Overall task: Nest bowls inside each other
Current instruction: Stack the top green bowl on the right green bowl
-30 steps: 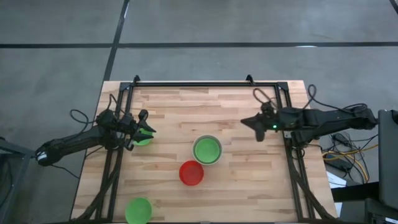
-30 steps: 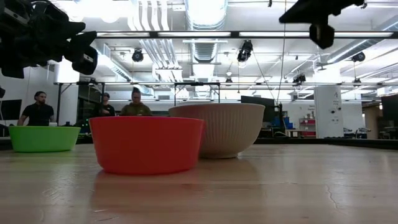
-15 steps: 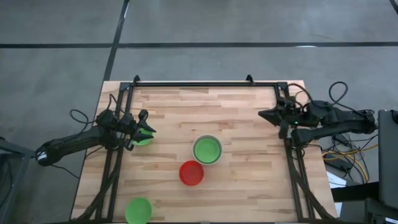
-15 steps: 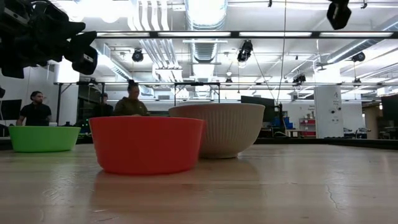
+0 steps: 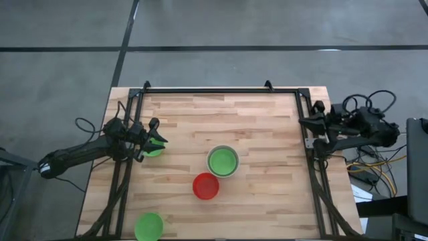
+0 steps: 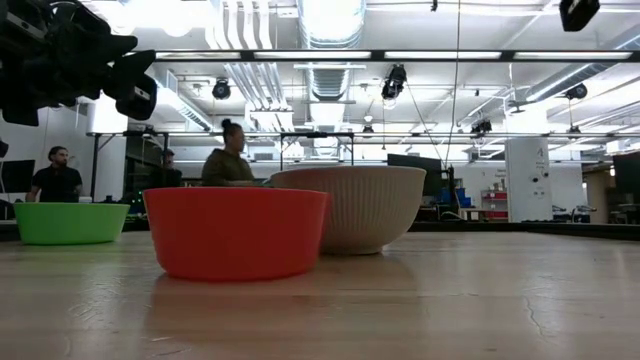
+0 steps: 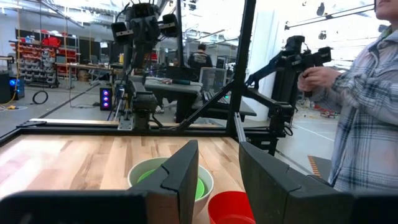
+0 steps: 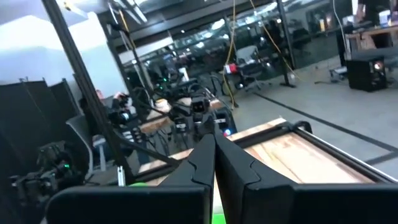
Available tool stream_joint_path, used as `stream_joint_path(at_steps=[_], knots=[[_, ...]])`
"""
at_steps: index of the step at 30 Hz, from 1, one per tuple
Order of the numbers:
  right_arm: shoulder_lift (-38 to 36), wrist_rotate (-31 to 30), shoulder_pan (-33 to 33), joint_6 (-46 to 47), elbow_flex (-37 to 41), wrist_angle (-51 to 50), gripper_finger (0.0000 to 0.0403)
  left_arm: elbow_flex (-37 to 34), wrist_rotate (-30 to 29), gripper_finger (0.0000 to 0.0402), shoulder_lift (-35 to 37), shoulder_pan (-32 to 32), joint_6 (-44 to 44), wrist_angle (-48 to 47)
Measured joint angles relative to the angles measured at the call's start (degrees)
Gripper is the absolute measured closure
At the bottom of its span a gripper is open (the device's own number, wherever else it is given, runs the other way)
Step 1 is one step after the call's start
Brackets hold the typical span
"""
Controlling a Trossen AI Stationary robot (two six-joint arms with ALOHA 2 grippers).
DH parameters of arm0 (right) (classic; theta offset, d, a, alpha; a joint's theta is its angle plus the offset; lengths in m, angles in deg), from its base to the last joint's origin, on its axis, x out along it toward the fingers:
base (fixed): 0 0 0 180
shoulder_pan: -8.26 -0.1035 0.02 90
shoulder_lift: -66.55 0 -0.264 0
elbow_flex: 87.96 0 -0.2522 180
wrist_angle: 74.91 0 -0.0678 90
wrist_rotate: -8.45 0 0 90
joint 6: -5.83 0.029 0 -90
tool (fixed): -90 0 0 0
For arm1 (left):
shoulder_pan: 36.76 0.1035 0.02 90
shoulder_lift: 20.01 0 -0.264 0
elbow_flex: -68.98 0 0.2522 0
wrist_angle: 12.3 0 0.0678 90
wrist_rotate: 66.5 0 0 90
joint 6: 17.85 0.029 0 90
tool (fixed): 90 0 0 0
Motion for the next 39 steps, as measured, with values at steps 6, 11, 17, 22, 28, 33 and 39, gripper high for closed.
stream_joint_path(at_steps=[6,11,17,22,28,33,39], knots=[[-9.20,2.56,0.02,0.34,5.32,1.13,0.0394,0.00,0.00,0.0280,0.01,0.00,0.00,0.00],[-9.21,2.62,0.02,0.35,6.76,2.16,0.0394,0.00,-0.01,0.0280,-0.02,0.00,0.00,-0.05],[-9.79,5.27,0.02,-0.72,9.10,3.20,0.0394,0.00,0.00,0.0280,0.01,-0.02,0.00,-0.52],[-9.44,5.61,0.02,-0.99,12.89,6.00,0.0394,0.00,-0.01,0.0280,0.01,-0.02,0.01,-0.44],[-9.77,7.08,0.02,-2.92,20.32,16.63,0.0394,0.00,-0.01,0.0280,0.01,-0.07,0.00,-0.44],[-9.79,7.11,0.02,-2.93,24.88,21.04,0.0394,0.00,0.01,0.0280,0.01,-0.07,0.02,-0.44],[-9.81,7.54,0.00,-1.49,28.46,24.00,0.0394,0.00,0.00,0.0280,0.01,-0.04,0.00,-0.42]])
